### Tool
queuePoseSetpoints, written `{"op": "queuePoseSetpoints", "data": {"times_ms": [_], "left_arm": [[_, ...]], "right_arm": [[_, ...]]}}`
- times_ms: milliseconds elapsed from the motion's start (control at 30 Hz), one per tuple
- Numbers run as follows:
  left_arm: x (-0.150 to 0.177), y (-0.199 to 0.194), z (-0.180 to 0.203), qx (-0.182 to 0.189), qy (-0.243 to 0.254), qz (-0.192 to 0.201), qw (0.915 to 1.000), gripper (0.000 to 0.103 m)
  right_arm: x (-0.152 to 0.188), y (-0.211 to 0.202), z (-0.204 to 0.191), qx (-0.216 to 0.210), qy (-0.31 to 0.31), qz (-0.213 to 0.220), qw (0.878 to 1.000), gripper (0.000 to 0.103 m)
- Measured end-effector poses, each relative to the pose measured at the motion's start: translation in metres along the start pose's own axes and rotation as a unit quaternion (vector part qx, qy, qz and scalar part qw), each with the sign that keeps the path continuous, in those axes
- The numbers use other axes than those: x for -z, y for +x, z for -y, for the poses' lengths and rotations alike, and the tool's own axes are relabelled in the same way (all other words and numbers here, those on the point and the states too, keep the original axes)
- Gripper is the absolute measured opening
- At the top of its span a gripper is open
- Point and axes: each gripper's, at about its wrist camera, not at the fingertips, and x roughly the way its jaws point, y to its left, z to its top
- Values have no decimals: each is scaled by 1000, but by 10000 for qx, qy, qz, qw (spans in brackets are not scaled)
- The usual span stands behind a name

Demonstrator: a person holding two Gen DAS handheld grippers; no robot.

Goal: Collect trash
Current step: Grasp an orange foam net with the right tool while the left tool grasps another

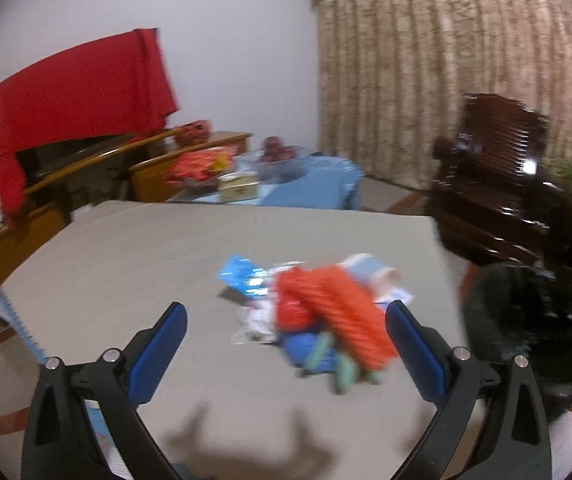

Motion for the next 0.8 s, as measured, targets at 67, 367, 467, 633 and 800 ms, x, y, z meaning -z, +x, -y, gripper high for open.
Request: {"op": "queuePoseSetpoints", "data": {"times_ms": [67, 367, 467, 633, 800], "left_arm": [[3, 12, -16, -188, -76, -35, 9998, 97], [17, 55, -53, -412, -141, -243, 9988, 94], [21, 65, -58, -370, -111, -298, 9988, 94], [25, 78, -58, -299, -78, -453, 9985, 94], [27, 85, -57, -262, -101, -569, 9980, 94]], "right_arm": [[-2, 13, -13, -138, -73, -14, 9999, 98], [4, 92, -87, -814, -635, -513, 9933, 78], [12, 110, -106, -995, -812, -736, 9890, 75], [21, 129, -121, -1166, -940, -1047, 9832, 64], [27, 145, -122, -1589, -945, -1396, 9728, 31]]}}
